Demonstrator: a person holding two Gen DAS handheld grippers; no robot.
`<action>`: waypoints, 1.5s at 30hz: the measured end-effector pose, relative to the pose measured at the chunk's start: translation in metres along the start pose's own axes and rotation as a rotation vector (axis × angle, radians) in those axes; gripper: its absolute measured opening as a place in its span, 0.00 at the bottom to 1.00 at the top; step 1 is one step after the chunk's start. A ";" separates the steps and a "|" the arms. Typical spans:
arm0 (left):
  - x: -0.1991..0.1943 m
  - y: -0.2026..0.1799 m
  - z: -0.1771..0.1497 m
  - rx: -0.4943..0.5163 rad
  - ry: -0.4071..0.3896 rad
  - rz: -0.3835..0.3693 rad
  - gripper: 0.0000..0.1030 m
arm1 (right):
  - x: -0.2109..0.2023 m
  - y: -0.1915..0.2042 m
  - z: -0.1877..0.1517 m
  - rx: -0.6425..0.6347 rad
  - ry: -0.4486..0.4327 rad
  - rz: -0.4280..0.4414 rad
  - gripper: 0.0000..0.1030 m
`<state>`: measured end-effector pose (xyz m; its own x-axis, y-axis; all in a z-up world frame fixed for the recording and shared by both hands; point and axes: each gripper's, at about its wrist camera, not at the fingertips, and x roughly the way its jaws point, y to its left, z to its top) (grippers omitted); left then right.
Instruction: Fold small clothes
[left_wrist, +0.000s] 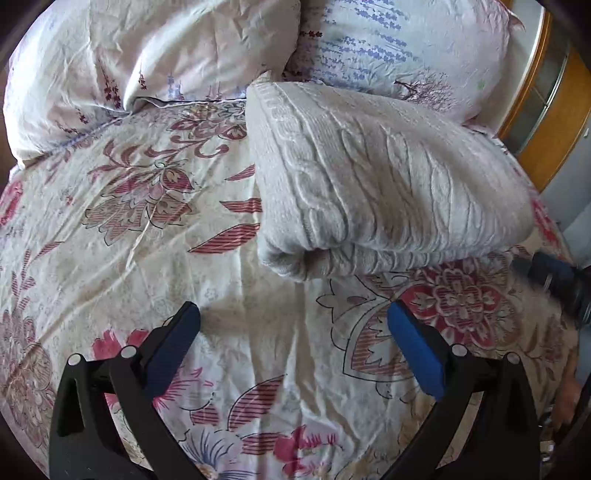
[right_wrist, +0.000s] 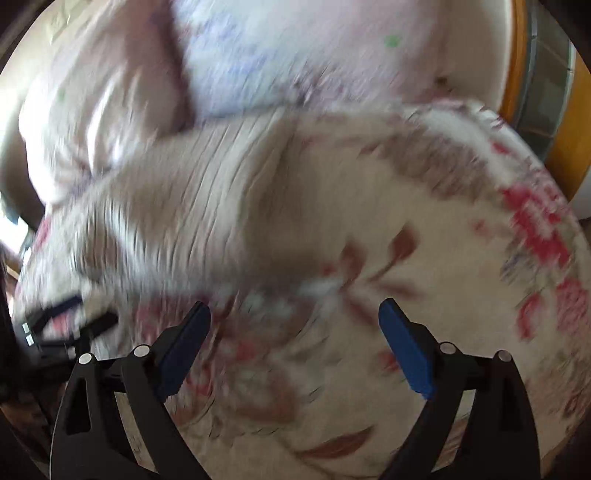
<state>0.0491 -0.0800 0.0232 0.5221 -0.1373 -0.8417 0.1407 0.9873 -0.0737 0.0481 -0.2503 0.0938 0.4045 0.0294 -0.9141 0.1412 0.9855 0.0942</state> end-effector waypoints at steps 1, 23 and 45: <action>0.001 -0.002 -0.001 0.007 -0.007 0.020 0.98 | 0.003 0.004 -0.002 -0.011 0.012 -0.001 0.92; 0.001 -0.007 -0.010 0.026 -0.044 0.090 0.98 | 0.017 0.031 -0.012 -0.118 -0.027 -0.087 0.99; 0.001 -0.008 -0.010 0.026 -0.044 0.090 0.98 | 0.017 0.031 -0.011 -0.122 -0.027 -0.083 0.99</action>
<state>0.0404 -0.0870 0.0174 0.5696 -0.0521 -0.8202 0.1128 0.9935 0.0152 0.0494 -0.2174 0.0762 0.4200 -0.0559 -0.9058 0.0647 0.9974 -0.0316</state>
